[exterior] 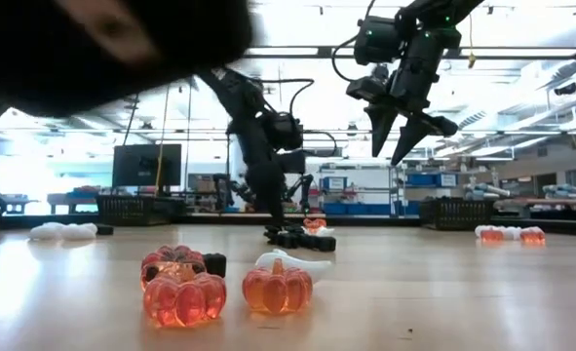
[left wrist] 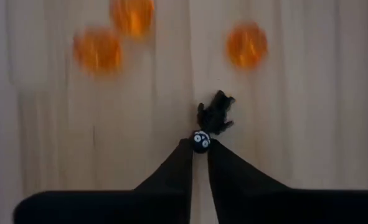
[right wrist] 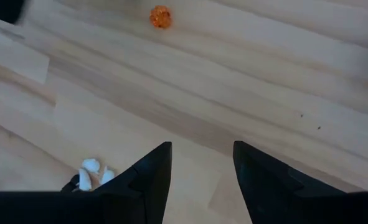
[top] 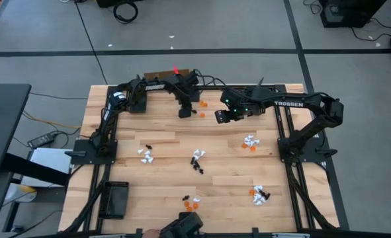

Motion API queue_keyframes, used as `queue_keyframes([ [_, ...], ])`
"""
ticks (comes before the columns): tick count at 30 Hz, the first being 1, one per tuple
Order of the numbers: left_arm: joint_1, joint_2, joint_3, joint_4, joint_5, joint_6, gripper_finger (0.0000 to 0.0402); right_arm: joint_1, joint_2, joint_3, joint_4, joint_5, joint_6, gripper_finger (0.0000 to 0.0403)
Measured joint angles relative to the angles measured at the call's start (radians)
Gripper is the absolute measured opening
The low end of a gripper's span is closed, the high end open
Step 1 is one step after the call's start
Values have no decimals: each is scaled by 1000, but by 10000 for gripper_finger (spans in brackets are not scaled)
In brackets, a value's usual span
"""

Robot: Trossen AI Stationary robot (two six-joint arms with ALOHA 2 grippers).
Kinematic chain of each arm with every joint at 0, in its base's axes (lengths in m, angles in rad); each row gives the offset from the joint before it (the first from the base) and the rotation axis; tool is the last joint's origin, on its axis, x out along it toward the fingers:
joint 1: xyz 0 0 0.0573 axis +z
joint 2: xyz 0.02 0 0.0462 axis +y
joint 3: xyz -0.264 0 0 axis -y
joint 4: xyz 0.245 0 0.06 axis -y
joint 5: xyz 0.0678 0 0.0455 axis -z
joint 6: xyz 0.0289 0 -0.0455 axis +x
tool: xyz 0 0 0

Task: Sort Halloween decoration
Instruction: Put the black skeleton toy into the top left black basket

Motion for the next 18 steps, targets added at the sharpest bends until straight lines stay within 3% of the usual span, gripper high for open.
queue_keyframes([
  [4,30,-18,39,-243,2,-45,19,3,0,0,0,23,17,180],
  [9,96,-100,39,-418,9,-122,7,8,0,0,4,62,20,180],
  [13,166,-182,40,-398,25,-148,6,9,0,0,7,89,19,180],
  [18,178,-199,41,-320,205,-155,32,9,0,0,7,115,10,180],
])
